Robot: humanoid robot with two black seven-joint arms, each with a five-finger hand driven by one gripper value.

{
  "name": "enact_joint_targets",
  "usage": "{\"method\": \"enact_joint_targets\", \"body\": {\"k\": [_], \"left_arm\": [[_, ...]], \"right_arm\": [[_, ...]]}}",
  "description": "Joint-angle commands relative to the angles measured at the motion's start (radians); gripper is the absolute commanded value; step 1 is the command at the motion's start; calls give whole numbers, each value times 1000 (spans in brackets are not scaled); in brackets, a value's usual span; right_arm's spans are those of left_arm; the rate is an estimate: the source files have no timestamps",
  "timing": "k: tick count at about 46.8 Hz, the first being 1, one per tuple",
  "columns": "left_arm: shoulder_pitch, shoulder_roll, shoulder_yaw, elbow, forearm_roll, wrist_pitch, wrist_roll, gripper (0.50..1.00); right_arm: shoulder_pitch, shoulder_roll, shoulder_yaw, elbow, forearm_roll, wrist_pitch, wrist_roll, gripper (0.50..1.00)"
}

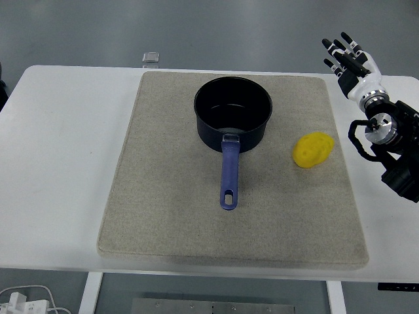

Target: Put the potato in the blue pot

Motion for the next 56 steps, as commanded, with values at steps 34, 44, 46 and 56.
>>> {"method": "enact_joint_targets", "body": {"k": [34,44,46,56], "left_arm": [[1,0,1,-2,2,1,1,994],[1,0,0,-2,2,1,1,994],[1,0,0,-1,2,1,1,994],[1,0,0,-7,2,1,1,994]], "right_arm": [[-3,-12,-1,3,-34,52,-8,924],[-7,-43,-14,11,-118,146,-11,924],[-16,-61,-26,17,-150,169,-11,924],[-59,-215,-35,207,-235,245,-11,924]]}}
